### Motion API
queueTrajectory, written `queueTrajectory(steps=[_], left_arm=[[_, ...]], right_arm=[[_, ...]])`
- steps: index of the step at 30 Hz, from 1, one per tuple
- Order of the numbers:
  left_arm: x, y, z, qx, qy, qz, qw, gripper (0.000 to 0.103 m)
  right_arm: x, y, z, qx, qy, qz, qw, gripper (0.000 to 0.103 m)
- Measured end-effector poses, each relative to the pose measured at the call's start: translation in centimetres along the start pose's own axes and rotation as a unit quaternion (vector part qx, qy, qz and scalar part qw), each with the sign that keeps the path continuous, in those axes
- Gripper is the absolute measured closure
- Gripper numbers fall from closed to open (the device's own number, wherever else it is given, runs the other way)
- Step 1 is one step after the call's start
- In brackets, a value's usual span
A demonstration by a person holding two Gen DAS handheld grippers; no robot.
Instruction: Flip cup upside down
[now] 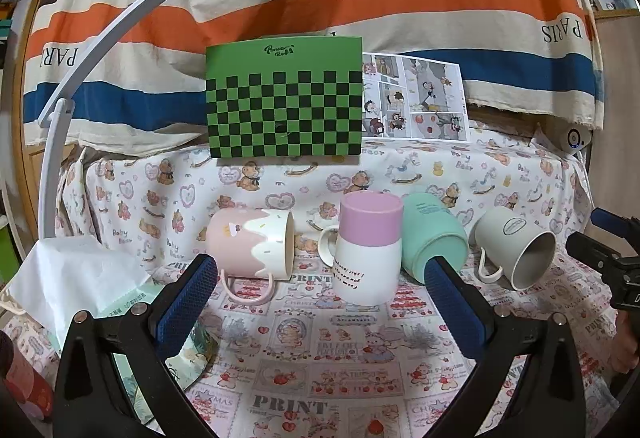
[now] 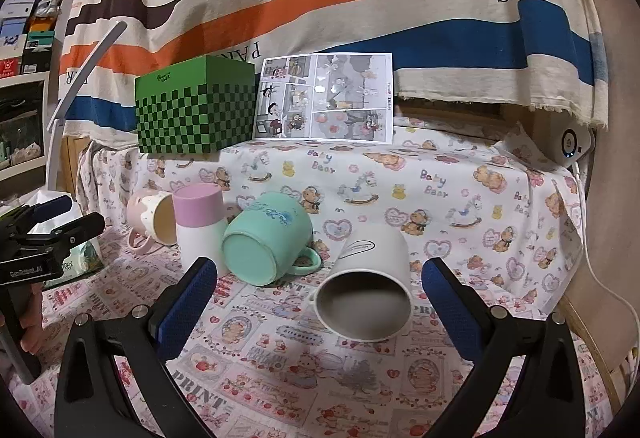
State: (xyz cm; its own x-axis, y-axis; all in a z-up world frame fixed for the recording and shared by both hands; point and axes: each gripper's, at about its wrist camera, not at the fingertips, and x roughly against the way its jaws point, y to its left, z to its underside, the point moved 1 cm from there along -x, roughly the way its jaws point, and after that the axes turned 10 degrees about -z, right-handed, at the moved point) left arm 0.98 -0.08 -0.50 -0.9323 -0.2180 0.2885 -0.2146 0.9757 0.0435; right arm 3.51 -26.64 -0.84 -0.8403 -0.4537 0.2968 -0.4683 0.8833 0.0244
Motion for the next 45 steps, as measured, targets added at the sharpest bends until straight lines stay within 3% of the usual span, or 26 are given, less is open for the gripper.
queueTrajectory(steps=[15, 26, 28, 35, 43, 45], left_arm=[[0.0, -0.1, -0.1, -0.004, 0.001, 0.013, 0.9999, 0.000], [0.0, 0.7, -0.3, 0.010, 0.003, -0.011, 0.9999, 0.000], [-0.2, 0.9, -0.3, 0.014, 0.008, 0.005, 0.9999, 0.000], [-0.2, 0.1, -0.2, -0.002, 0.004, 0.004, 1.0000, 0.000], [0.1, 0.0, -0.2, -0.005, -0.001, -0.004, 1.0000, 0.000], [-0.1, 0.3, -0.2, 0.004, 0.005, -0.008, 0.9999, 0.000]], right_arm=[[0.1, -0.4, 0.0, -0.004, -0.004, 0.006, 1.000, 0.000], [0.2, -0.1, 0.0, -0.007, 0.001, 0.006, 1.000, 0.000], [0.0, -0.2, 0.0, -0.008, 0.005, 0.001, 1.000, 0.000], [0.1, -0.1, 0.0, -0.002, -0.001, 0.001, 1.000, 0.000], [-0.6, -0.2, 0.0, -0.007, 0.016, 0.001, 1.000, 0.000], [-1.1, -1.1, -0.6, -0.026, 0.040, 0.001, 0.999, 0.000]])
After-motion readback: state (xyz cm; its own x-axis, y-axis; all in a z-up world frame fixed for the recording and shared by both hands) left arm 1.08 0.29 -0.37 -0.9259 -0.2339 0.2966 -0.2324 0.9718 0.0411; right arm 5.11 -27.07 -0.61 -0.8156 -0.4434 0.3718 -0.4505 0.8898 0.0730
